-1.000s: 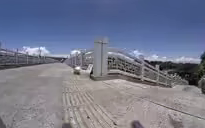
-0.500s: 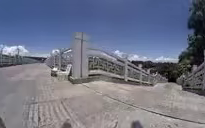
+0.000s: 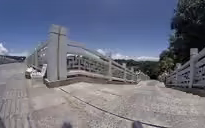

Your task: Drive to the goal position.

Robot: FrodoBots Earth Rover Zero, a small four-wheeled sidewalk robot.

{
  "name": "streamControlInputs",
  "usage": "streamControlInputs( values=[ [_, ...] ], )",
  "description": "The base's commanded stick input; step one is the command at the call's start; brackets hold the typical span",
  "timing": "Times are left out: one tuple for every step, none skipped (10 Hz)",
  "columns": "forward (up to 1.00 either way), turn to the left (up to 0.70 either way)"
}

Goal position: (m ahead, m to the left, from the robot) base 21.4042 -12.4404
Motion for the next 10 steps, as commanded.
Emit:
streamControlInputs(
  values=[
    [0.7,-0.14],
    [0.7,-0.14],
    [0.7,-0.14],
    [0.7,-0.14],
    [0.7,-0.14],
    [0.7,-0.14],
    [0.7,-0.14],
    [0.7,-0.14],
    [0.66,-0.12],
    [0.28,0.0]
  ],
)
